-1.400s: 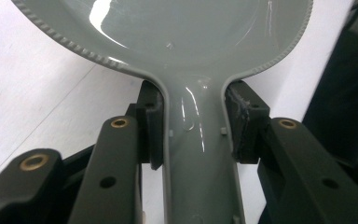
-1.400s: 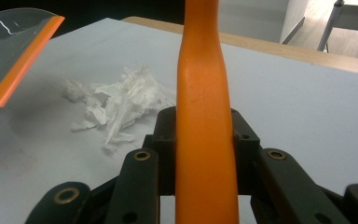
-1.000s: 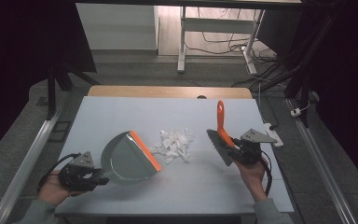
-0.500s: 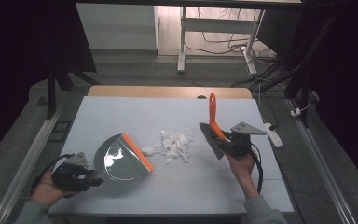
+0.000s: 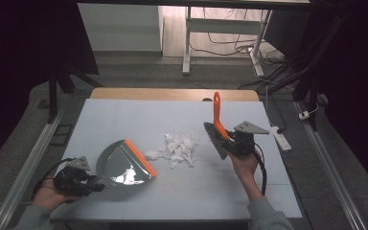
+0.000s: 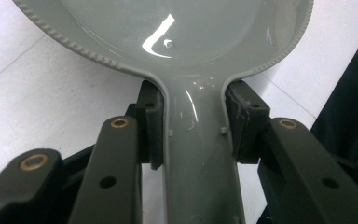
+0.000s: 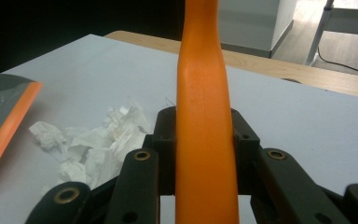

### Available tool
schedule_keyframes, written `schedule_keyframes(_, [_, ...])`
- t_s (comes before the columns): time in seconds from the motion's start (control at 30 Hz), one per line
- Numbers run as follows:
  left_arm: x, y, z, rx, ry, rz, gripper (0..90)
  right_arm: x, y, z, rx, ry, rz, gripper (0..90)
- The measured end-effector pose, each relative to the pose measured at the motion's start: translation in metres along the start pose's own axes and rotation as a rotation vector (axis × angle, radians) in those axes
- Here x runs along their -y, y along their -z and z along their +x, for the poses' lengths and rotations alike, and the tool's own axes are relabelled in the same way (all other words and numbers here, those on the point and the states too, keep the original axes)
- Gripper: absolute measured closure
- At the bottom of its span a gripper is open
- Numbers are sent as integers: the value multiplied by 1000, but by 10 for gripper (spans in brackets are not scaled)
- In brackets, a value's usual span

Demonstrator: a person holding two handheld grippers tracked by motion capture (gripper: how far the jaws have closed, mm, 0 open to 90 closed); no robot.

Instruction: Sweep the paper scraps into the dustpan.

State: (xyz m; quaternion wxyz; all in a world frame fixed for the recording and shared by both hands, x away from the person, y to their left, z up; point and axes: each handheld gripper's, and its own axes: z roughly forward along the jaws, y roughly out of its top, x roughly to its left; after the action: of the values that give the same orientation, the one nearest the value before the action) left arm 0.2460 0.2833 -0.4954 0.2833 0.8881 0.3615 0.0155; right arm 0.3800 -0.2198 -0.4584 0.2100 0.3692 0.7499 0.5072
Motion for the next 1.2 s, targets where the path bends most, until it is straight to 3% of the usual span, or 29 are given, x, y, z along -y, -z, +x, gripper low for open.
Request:
schedule_keyframes(0.33, [-2, -6, 1, 12, -7, 7, 613, -3, -17, -2, 13, 4, 25, 702])
schedule_keyframes(0.53, [1, -9, 5, 12, 11, 12, 613, -5, -27, 0, 11, 15, 39, 702])
schedule_keyframes(0.7, [-3, -16, 3, 35, 0, 20, 613, -10, -43, 1, 14, 28, 78, 702])
schedule_keyframes(0.8, [-5, -19, 3, 48, -7, 20, 613, -15, -55, 0, 13, 8, 90, 702])
schedule_keyframes(0.9, [-6, -21, 3, 54, -11, 17, 613, -19, -70, 1, 30, 35, 136, 702])
schedule_keyframes(1.2, [-8, -23, 3, 66, -16, 2, 613, -16, -91, -6, 80, 22, 205, 702])
